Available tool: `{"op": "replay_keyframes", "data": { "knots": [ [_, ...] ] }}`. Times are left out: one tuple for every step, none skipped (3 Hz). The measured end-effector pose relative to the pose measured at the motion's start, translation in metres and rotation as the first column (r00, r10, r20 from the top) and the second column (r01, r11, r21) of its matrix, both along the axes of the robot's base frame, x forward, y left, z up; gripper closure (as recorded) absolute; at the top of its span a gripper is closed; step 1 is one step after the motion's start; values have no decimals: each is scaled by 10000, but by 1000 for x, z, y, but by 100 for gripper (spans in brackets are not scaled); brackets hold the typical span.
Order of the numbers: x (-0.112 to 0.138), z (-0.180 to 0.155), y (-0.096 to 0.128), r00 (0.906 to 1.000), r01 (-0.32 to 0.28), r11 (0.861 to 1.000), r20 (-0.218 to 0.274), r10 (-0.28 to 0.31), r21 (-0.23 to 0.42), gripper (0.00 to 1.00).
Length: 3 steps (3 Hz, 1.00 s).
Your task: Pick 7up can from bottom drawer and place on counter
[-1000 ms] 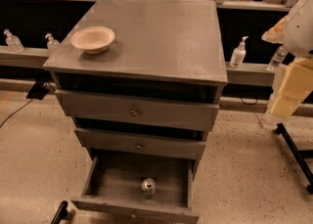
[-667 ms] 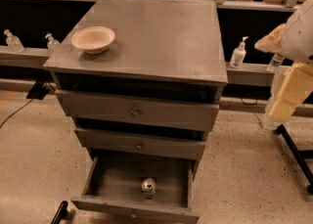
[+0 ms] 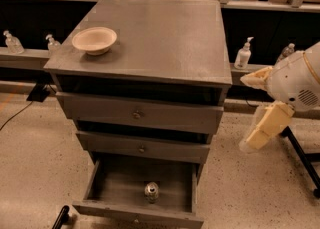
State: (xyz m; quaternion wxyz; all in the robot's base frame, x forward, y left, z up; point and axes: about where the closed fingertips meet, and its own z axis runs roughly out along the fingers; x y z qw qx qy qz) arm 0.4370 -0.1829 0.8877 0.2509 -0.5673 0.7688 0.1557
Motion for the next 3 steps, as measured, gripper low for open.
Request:
{"op": "replay_keyframes", "data": {
  "knots": [
    [1, -2, 1, 10000, -18, 9999, 20, 18, 129, 0],
    [13, -36, 1, 10000, 19, 9830, 93, -36, 1835, 0],
    [9, -78, 12, 9970, 215, 9176, 602, -494, 3970, 0]
  ]
}}
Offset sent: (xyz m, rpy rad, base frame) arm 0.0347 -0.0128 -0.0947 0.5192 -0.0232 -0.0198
